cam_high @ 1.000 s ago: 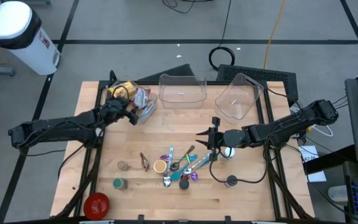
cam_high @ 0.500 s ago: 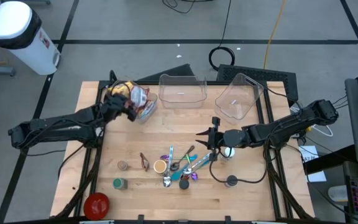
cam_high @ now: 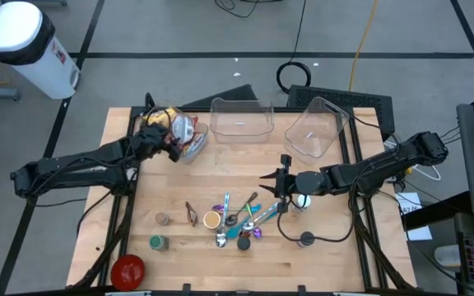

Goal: Pick & Place Food Item
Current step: Put the white seasoning bottle into the middle transparent bin

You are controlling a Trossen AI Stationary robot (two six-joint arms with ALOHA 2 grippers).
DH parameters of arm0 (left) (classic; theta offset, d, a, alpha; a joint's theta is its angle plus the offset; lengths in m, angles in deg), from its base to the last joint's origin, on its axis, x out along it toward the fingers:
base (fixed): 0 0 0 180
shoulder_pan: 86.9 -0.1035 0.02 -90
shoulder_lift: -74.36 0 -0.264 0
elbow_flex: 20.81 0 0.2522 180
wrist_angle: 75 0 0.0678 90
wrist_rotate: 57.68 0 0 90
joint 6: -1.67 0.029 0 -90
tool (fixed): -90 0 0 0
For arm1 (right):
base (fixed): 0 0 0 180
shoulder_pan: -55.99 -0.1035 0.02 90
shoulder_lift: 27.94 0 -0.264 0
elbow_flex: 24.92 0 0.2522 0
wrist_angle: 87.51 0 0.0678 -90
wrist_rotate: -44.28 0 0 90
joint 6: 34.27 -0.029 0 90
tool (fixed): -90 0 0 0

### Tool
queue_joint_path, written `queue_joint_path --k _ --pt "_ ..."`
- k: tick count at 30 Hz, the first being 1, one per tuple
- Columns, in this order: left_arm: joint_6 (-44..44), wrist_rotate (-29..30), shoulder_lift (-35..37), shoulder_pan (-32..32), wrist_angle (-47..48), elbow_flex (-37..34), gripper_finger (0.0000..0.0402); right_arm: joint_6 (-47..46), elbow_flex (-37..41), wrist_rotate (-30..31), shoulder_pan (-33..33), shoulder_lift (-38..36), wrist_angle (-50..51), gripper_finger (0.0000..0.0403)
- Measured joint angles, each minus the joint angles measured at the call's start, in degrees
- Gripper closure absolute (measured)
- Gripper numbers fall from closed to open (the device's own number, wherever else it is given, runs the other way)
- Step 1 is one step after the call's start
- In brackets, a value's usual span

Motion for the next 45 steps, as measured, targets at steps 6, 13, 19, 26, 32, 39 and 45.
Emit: queue_joint_path --k 6,13,19,26,32,39,45 --pt "-0.8 -12.2 6.7 0.5 -4.7 0.0 0.016 0.0 0.0 0.1 -2.4 -2.5 0.6 0.0302" --pt "-1.7 -25.1 11.4 5.7 -13.2 0.0 0.016 0.1 0.0 0.0 -6.2 -5.3 0.0 0.0302" --pt "-1.3 -26.5 10.7 11.0 -17.5 0.0 0.016 0.2 0.0 0.0 -7.6 -5.4 0.0 0.0302" --pt "-1.1 -26.5 10.6 13.6 -20.2 0.0 0.016 0.2 0.0 0.0 -7.5 -5.4 0.0 0.0302" --pt "-1.1 -26.5 10.6 13.9 -20.4 0.0 0.016 0.2 0.0 0.0 -7.5 -5.4 -0.1 0.0302" --pt "-0.5 -26.3 10.6 13.9 -20.4 0.0 0.016 -1.4 0.0 -4.3 -7.5 -5.3 -1.3 0.0302" --pt "0.3 -26.2 10.6 13.9 -20.4 0.0 0.016 -0.1 0.0 -21.8 -7.9 -2.8 -11.0 0.0302"
